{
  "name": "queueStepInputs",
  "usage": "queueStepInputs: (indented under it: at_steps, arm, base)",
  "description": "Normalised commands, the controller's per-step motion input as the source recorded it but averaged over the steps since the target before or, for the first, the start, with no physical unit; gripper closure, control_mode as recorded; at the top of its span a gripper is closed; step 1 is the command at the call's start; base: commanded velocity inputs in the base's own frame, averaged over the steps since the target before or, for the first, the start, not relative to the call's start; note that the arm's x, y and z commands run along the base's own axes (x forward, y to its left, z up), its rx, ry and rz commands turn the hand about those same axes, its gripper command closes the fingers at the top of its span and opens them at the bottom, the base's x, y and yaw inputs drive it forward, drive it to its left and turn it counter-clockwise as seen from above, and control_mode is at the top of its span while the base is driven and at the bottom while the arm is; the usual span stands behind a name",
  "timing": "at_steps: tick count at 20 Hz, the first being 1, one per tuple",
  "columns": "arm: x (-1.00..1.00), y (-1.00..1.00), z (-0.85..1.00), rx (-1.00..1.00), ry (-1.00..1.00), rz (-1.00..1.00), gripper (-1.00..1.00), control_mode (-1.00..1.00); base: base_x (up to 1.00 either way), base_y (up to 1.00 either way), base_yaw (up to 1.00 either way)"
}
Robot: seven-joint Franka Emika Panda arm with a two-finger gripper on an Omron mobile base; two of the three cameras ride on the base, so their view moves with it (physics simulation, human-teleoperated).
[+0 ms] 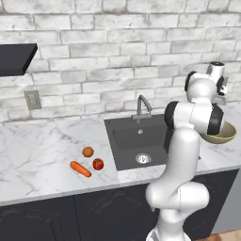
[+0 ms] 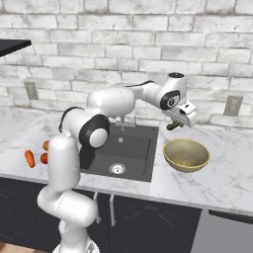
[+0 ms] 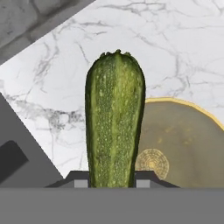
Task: There is a mixed pile of frozen fruits and vegetables on the counter. Locate all the frozen vegetables and place the items in a bowl on the counter. Take all the frozen fruits and defrost them in a running sink.
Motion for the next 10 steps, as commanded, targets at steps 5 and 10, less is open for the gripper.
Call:
queueStepInputs:
  at_steps: [5,10]
  arm:
    - [-0.09,-0.10,-0.19,0.00,0.01,-0.02,1.00,-1.00]
    - [-0.08,-0.10,-0.19,0.00,0.00,-0.02,1.00,-1.00]
  base:
    - [0.00,0.00,0.00]
    - [0.00,0.00,0.00]
